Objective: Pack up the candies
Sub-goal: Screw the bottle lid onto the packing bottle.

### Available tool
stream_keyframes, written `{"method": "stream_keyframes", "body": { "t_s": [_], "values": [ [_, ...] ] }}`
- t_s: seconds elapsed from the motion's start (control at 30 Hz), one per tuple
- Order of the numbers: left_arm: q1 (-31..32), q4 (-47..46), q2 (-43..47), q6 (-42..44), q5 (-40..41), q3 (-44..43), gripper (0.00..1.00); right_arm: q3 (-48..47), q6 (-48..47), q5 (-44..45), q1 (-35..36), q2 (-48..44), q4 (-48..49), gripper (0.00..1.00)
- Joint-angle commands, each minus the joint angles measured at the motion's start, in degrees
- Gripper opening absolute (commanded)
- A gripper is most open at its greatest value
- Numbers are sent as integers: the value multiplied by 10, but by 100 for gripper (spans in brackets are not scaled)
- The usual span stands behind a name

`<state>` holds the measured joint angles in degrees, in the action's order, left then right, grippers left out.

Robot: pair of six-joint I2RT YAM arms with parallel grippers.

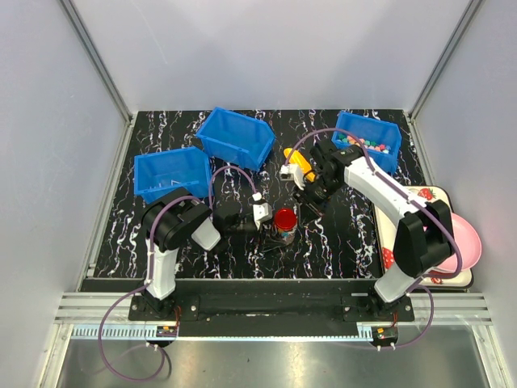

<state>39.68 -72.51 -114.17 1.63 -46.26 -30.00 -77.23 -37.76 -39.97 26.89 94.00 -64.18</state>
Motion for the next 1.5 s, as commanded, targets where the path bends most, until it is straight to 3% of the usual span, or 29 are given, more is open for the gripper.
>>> {"method": "stream_keyframes", "body": {
  "t_s": [0.0, 0.43, 0.7, 1.47],
  "values": [
    [-1, -101, 18, 7, 8, -16, 4, -45, -7, 10, 2, -29, -7, 19],
    [-2, -98, 19, 9, 11, -17, 3, -219, 6, -83, 4, 125, -15, 21],
    [-2, -97, 18, 7, 10, -18, 3, -201, -15, -87, 25, 148, -25, 21],
    [-5, -95, 18, 3, 12, -20, 0, -132, -24, -14, 18, 90, -25, 20]
  ]
}}
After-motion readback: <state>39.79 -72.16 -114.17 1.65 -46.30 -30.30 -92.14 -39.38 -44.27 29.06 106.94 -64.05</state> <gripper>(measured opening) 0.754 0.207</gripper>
